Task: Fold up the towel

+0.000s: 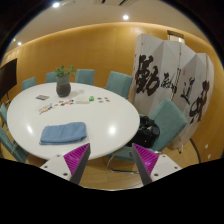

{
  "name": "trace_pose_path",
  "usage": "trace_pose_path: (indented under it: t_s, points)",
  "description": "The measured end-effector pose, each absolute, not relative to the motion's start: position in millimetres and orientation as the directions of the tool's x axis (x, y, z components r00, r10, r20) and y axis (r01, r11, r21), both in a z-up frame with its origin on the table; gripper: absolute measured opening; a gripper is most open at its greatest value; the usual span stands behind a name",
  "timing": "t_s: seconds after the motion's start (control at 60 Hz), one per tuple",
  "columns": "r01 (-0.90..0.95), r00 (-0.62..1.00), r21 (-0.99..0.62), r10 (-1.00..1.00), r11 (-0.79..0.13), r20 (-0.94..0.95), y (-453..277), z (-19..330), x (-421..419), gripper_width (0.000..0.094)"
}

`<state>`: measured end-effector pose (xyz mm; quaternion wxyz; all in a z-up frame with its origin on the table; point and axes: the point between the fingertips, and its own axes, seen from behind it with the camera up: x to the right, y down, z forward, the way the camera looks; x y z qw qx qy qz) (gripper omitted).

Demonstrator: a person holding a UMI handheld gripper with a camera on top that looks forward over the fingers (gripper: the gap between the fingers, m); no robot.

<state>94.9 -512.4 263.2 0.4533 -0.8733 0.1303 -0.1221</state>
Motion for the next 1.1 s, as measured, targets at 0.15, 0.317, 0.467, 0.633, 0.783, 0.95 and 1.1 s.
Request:
trace_pose_path:
  t_s: [0.15,0.317,0.467,0.633,0.783,0.95,1.1]
  points:
    - [-0.117,0.940,-0.798,-0.325,-0.591,0.103,-521.0,237.5,75.7,0.0875]
    - [-0.101,0.958,-0.748,-0.268,-0.656,0.105,-533.2,200.7,19.7,0.0860]
    - [-0.095,0.982,-0.708,-0.181,-0.699,0.047,-523.4,163.1,-76.0,0.0859]
    - [-0.079,0.997,-0.710,-0.064,-0.699,-0.047,-464.8,131.9,-203.1,0.0866]
    - [-0.048,0.998,-0.754,-0.009,-0.655,-0.056,-373.1,107.7,-284.2,0.0874]
    - [0.009,1.000,-0.771,-0.002,-0.636,0.014,-267.5,66.4,-312.9,0.0873]
    - [0.046,0.998,-0.758,-0.010,-0.651,0.068,-199.4,21.6,-306.0,0.0869]
